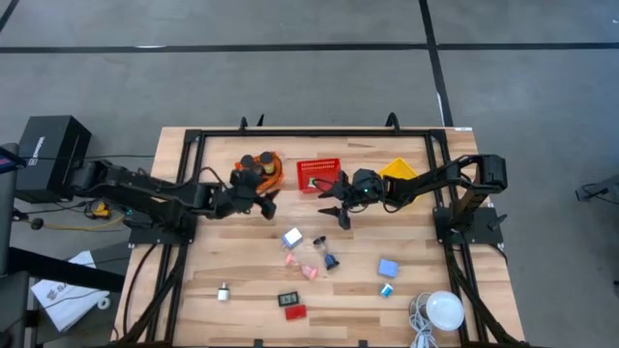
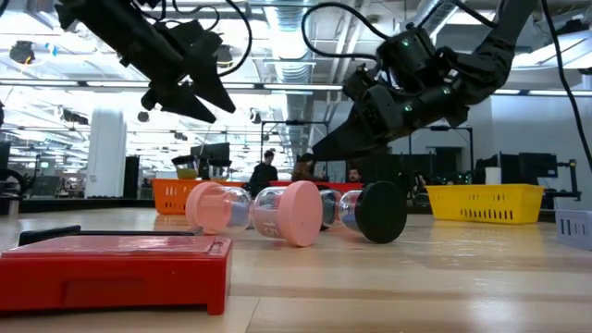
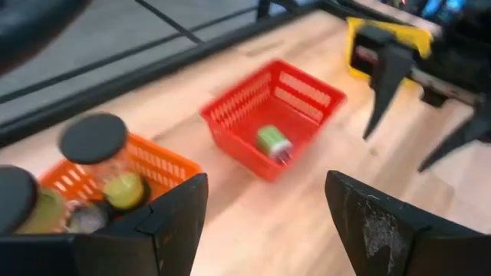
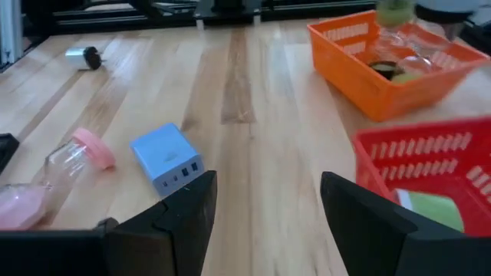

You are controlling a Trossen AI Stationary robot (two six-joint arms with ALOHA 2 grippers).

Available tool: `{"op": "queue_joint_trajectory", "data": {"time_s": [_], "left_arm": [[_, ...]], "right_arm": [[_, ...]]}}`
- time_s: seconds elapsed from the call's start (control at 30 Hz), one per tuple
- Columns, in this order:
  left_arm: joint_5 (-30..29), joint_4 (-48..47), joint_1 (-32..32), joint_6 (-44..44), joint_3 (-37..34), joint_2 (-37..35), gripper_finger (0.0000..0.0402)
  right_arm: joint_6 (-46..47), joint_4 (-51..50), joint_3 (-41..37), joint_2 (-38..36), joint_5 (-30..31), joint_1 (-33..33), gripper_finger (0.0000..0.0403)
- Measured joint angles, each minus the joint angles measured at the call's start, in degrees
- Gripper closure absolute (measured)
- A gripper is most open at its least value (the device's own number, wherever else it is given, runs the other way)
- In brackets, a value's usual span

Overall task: Pick & Place Office items
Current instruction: Put the left light violet charger adapter into the red bin

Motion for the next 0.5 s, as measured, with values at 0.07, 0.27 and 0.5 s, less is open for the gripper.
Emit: {"op": "queue_joint_trajectory", "data": {"time_s": [0.07,0.27,0.5], "left_arm": [[0.0,1.5,-1.5,0.0,0.0,1.3,0.0142],[0.0,3.4,-5.5,0.0,0.0,4.2,0.0142],[3.3,4.7,-7.8,0.0,0.0,6.2,0.0142]], "right_arm": [[-1.8,-2.7,1.5,0.0,0.0,0.9,0.0178],[-5.9,-21.9,10.2,0.0,0.0,4.1,0.0178],[-7.1,-39.6,18.1,0.0,0.0,8.3,0.0178]]}}
